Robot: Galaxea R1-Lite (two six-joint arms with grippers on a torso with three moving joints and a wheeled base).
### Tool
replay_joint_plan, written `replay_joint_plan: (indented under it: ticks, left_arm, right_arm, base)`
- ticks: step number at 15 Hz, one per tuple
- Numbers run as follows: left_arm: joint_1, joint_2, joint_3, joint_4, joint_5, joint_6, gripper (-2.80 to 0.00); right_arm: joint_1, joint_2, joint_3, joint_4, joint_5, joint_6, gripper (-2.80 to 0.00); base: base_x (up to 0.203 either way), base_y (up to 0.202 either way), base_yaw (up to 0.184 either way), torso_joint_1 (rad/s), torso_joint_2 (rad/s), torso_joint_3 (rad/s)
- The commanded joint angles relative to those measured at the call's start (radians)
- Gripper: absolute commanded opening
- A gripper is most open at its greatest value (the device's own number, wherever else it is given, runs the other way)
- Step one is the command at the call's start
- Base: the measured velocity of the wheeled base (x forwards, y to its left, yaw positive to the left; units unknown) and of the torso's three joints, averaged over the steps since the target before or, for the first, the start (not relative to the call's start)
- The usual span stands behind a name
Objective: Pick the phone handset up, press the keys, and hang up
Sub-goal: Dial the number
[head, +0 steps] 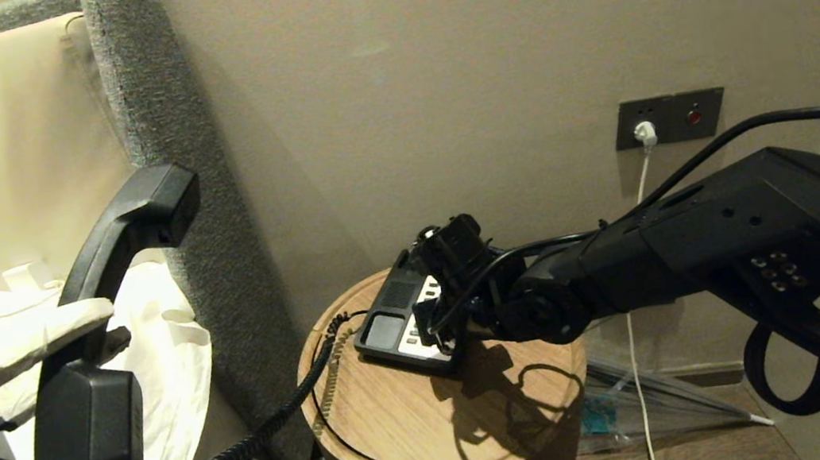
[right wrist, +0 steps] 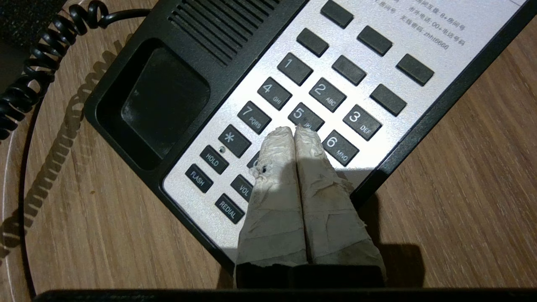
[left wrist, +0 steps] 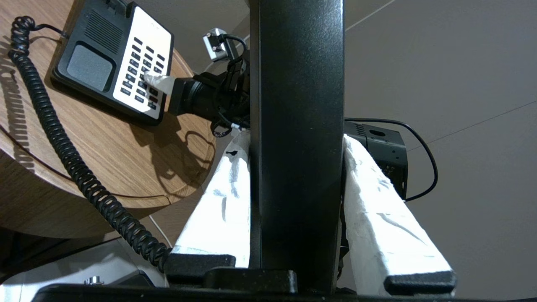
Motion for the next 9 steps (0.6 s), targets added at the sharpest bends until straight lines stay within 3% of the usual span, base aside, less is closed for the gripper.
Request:
replay_joint_plan:
  ticks: [1,9]
  left_arm:
    - [0.001,0.000,0.001,-0.001,-0.005,-0.006,-2.80]
    - [0.001,0.000,0.001,-0.003,-0.005,-0.006,-2.80]
  right_arm:
    - [-0.002,0.003,0.002,0.001,-0.002,0.003,-2.80]
    - [-0.002,-0.023,0.001,0.004,-0.002,0.004,-2.80]
  base:
    - [0.000,0.000,0.000,0.000,0.00,0.000]
    - [0.000,0.000,0.000,0.000,0.00,0.000]
